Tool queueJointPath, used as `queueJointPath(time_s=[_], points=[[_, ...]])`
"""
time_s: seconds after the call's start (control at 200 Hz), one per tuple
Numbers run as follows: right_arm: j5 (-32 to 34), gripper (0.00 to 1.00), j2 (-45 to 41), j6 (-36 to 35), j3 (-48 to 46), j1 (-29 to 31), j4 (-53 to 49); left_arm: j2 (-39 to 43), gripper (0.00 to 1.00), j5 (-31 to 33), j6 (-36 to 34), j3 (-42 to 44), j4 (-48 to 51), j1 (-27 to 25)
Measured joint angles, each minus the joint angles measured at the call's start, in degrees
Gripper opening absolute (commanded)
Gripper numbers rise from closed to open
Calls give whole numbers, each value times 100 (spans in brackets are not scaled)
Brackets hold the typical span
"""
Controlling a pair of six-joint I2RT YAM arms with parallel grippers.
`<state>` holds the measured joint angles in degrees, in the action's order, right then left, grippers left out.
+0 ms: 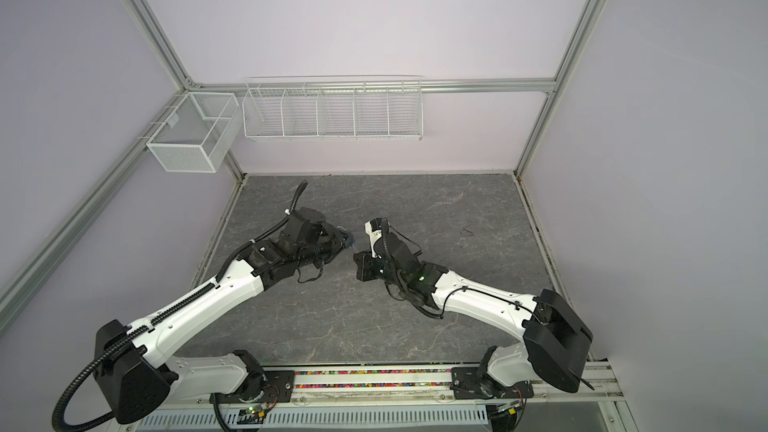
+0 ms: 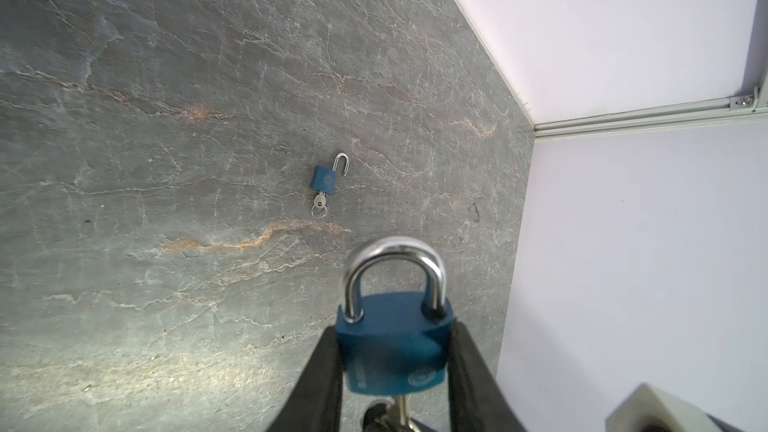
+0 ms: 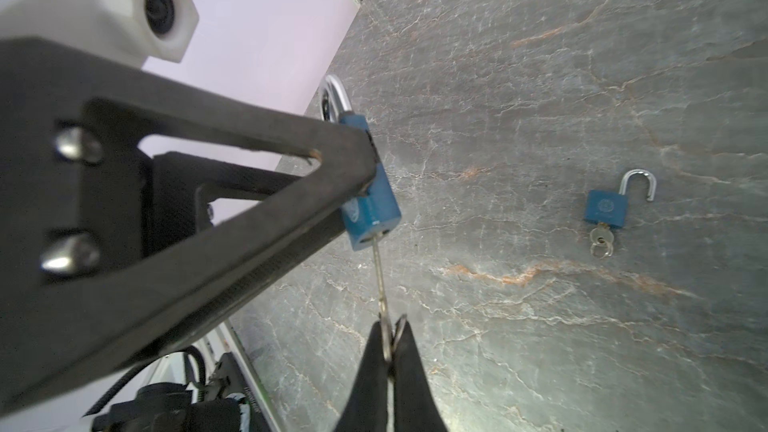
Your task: Unlock with the key
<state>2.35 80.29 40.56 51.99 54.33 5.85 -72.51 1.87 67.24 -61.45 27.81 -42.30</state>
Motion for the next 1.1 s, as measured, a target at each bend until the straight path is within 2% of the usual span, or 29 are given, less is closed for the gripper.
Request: queueJointPath(time_s=[0.165, 0.415, 0.77, 1.099], points=[[-369, 6, 0, 118, 0, -68, 66, 166, 0, -111, 39, 120, -20, 74], [-452, 6, -42, 96, 33, -68, -131, 234, 0, -319, 136, 195, -17, 127], [79, 6, -166, -422, 153, 26, -538, 278, 0, -601, 393, 372, -396, 160], [120, 6, -186, -796, 258, 31, -654, 404, 0, -575, 437, 407, -417, 181]])
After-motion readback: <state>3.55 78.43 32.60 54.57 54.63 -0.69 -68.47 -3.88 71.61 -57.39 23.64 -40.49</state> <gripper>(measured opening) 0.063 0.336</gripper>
